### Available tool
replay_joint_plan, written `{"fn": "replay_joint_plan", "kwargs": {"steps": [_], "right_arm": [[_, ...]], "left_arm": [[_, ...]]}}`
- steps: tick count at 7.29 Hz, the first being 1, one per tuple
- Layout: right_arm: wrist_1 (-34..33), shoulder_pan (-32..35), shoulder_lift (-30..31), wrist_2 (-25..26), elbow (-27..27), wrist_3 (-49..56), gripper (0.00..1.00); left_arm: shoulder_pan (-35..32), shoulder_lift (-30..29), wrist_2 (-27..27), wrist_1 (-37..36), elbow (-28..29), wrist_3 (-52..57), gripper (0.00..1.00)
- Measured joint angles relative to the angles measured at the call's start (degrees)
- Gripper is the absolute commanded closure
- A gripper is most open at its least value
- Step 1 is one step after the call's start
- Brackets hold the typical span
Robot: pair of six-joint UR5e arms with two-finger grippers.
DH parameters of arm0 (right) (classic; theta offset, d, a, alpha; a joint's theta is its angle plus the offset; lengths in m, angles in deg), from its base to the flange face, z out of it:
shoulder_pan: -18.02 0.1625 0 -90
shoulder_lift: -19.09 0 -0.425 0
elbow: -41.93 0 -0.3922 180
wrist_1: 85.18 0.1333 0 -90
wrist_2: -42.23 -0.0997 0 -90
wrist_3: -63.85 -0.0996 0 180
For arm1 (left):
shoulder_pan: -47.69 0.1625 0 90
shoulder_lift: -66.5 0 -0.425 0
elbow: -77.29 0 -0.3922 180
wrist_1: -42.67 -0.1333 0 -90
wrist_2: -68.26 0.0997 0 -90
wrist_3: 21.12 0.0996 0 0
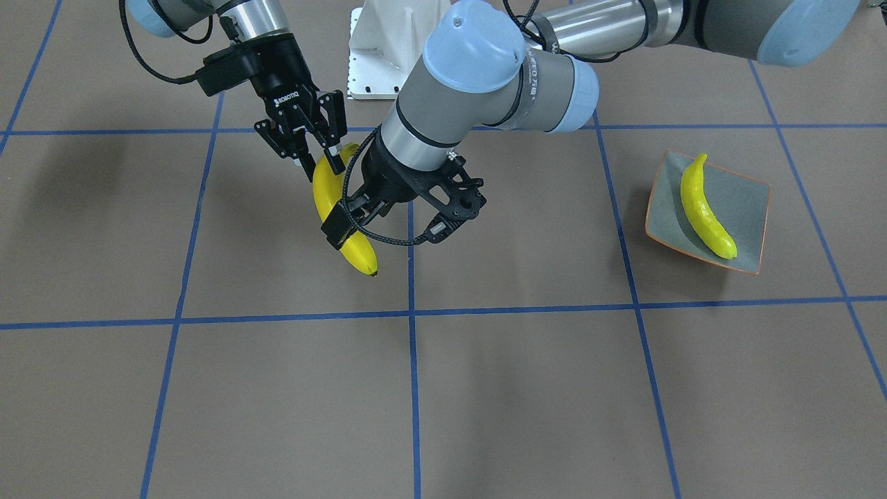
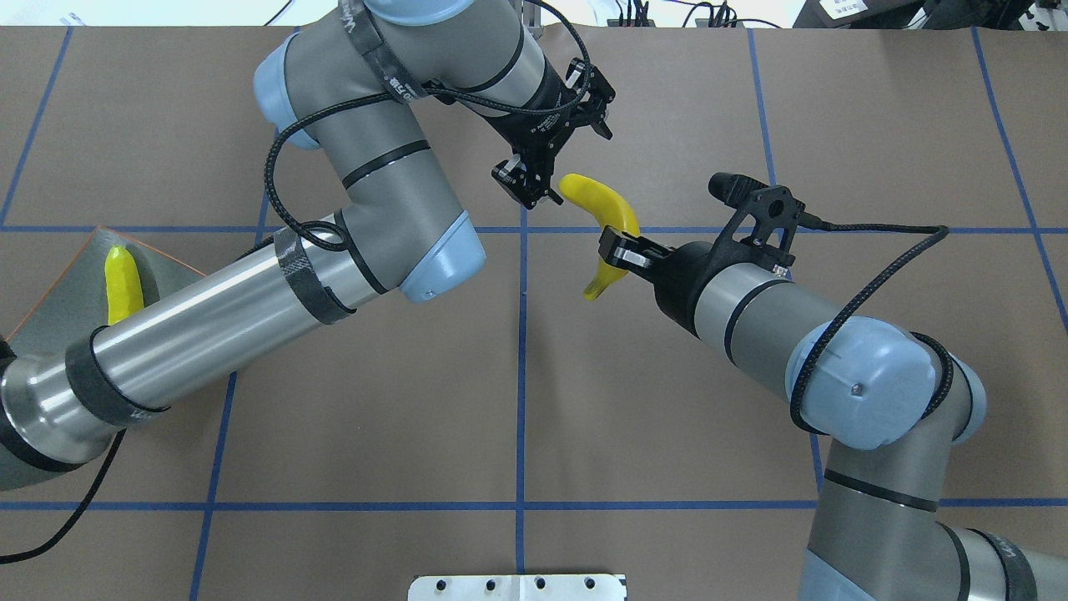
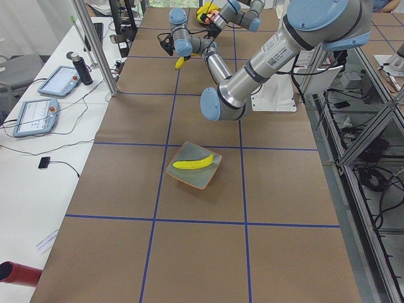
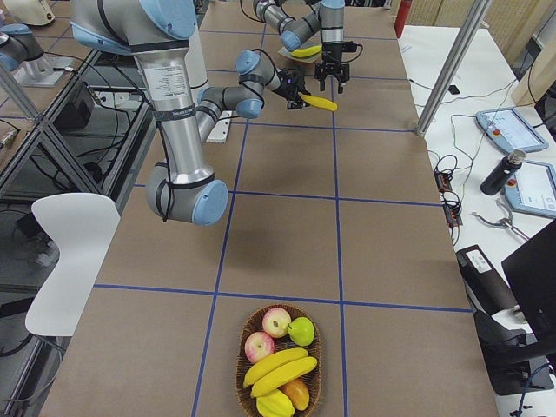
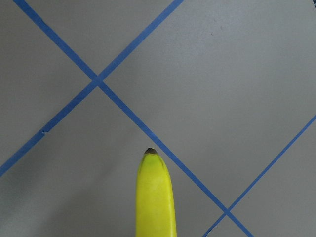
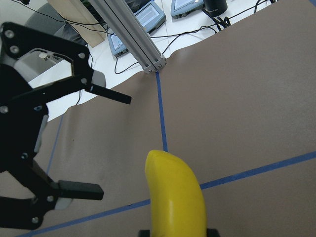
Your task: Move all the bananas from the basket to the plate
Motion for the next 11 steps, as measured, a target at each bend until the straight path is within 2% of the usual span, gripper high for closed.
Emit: {"fn": "replay_joint_plan", "kwargs": {"steps": [6, 7, 8, 9, 10, 11], "right_arm": [[-0.01, -0.05, -1.66, 1.0, 0.14, 0.19, 1.0], [0.01, -0.05, -1.73, 1.06, 0.12, 0.19, 1.0], [0.05, -0.05, -1.76, 1.11, 0.09, 0.19, 1.0], [0.07, -0.05, -1.78, 1.13, 0.06, 0.19, 1.0], [0.1, -0.05, -1.81, 1.14, 0.01, 0.19, 1.0], [0.14, -0.05, -1.89, 1.13, -0.02, 0.19, 0.17]], "left_arm": [[1.11, 0.19, -0.42, 0.06, 0.1, -0.15, 0.16], [1.19, 0.24, -0.44, 0.07, 0.1, -0.08, 0.28], [1.24, 0.27, -0.48, 0.07, 0.1, 0.04, 0.45], [1.27, 0.34, -0.55, 0.17, 0.06, 0.07, 0.99], [1.29, 0.46, -0.7, 0.49, 0.0, 0.03, 1.0], [1.31, 0.6, -0.83, 0.82, -0.01, 0.1, 1.0]]}}
